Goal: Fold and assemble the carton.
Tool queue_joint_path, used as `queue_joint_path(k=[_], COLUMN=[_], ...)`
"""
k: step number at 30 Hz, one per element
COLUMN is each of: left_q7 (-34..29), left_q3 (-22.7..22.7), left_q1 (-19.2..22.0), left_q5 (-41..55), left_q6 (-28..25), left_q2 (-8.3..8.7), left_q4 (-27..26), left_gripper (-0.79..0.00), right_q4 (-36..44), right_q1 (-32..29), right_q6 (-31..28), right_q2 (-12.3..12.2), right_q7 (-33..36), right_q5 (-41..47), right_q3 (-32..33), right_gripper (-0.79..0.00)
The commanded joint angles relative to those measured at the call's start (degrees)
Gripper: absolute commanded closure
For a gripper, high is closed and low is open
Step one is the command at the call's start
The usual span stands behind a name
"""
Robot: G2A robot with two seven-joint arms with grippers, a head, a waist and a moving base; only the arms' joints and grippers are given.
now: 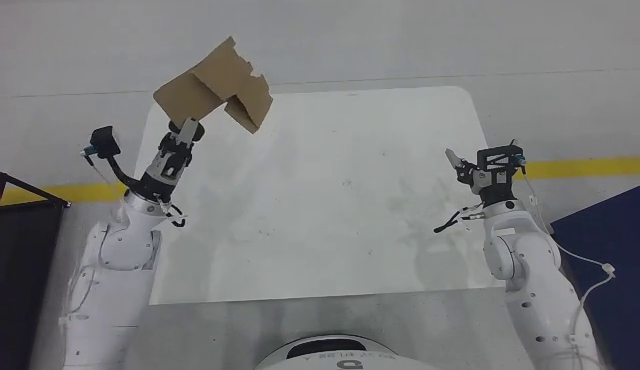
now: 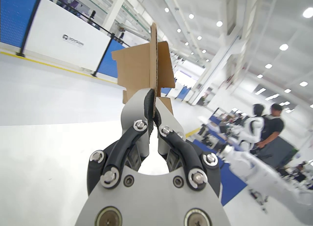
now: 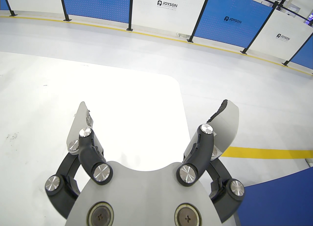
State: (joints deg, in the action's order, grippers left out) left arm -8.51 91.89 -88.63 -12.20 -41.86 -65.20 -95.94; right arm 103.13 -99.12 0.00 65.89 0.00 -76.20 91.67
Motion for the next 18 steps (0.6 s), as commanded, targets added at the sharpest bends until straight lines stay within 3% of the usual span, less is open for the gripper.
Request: queue_joint_path(k=[1, 4, 18], left_q7=[-3.8, -7.0, -7.0], left_q3=[-0.2, -0.6, -0.6], left_q1=[0.5, 1.0, 1.0], left_q5=[5.9, 9.2, 9.2], left_q6=[0.1, 0.6, 0.6], left_q2=[0.19, 0.36, 0.36], left_q4=[-1.1, -2.5, -2.5], left_gripper=[0.000, 0.000, 0.000], right_q4=[0.0, 0.0, 0.0], right_q1=[0.0, 0.0, 0.0], right_q6=[0.0, 0.0, 0.0], right_q2=[0.0, 0.0, 0.0], right_q7=[0.0, 0.0, 0.0], right_q5=[0.0, 0.0, 0.0], right_q3=[0.0, 0.0, 0.0], right_gripper=[-0.785, -0.785, -0.785])
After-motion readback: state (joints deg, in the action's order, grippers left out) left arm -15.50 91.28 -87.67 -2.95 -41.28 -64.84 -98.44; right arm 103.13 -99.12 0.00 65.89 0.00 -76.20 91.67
